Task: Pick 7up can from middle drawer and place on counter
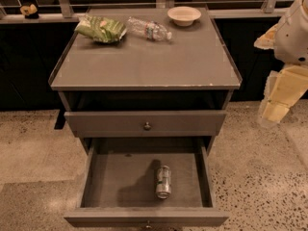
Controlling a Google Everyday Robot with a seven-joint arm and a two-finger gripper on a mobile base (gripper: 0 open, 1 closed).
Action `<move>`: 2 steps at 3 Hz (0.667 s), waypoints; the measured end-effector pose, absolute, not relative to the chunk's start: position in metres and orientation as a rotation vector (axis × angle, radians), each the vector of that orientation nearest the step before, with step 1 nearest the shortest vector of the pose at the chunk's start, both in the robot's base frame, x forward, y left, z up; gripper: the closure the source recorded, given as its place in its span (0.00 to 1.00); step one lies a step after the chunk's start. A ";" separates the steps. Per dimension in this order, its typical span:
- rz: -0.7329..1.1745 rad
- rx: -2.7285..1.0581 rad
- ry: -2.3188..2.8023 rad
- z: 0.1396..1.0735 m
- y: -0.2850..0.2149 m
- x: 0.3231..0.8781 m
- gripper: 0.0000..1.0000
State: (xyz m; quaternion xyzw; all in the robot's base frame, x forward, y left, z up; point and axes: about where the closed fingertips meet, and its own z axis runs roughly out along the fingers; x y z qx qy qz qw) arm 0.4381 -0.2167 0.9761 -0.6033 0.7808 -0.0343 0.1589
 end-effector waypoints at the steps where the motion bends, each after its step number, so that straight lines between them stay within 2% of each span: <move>1: -0.098 -1.723 2.230 0.973 -0.216 0.438 0.00; 2: -0.026 -1.735 2.242 0.934 -0.214 0.437 0.00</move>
Offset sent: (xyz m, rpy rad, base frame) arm -0.0041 0.0062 -0.1250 0.0939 0.1474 0.0293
